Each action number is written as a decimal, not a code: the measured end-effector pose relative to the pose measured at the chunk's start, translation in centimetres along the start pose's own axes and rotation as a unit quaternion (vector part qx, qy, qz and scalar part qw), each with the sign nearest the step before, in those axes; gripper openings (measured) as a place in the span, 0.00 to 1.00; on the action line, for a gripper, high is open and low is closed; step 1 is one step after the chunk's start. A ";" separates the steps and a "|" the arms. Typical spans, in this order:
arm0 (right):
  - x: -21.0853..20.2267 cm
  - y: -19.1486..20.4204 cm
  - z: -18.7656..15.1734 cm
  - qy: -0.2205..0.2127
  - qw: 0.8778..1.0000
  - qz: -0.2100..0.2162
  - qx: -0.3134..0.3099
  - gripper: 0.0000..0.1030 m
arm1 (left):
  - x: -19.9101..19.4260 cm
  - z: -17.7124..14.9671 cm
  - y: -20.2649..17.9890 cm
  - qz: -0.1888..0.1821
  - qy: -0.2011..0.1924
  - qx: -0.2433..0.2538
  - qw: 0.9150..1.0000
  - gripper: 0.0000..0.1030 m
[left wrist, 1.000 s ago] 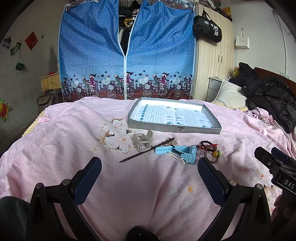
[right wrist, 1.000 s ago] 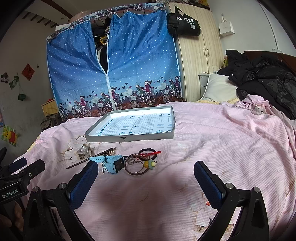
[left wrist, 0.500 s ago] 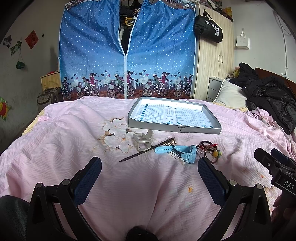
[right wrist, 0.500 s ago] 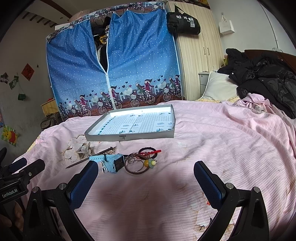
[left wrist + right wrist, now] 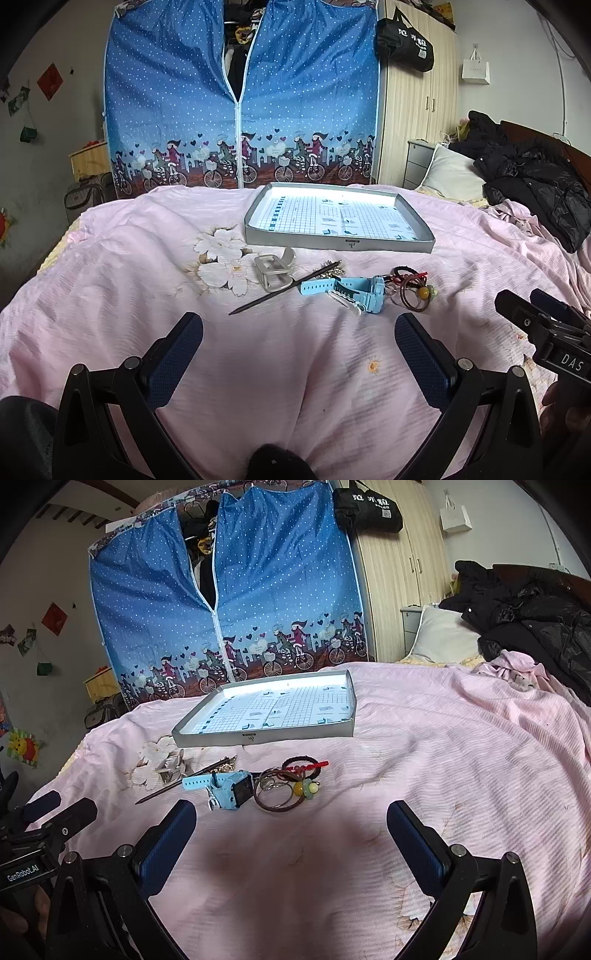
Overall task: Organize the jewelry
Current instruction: 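Grasp the blue smartwatch with the left tool while the right tool grasps the green-bead hair tie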
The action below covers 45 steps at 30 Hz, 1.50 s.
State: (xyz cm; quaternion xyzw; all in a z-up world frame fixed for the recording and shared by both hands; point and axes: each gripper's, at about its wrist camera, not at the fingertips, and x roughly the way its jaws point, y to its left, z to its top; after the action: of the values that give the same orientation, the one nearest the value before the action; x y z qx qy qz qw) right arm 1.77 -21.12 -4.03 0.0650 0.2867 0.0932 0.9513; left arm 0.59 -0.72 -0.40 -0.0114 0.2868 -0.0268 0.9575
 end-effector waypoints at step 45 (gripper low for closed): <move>15.1 -3.8 3.4 0.196 0.969 0.123 -0.092 0.35 | 17.5 3.7 -4.0 -0.232 0.165 0.104 0.953 0.43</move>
State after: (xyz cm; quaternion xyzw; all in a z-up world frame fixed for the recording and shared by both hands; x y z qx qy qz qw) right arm 16.55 -21.86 -9.96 -0.0075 0.4473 0.2459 0.8599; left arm 17.04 -5.71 -6.77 0.0269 0.4259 -0.2793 0.8602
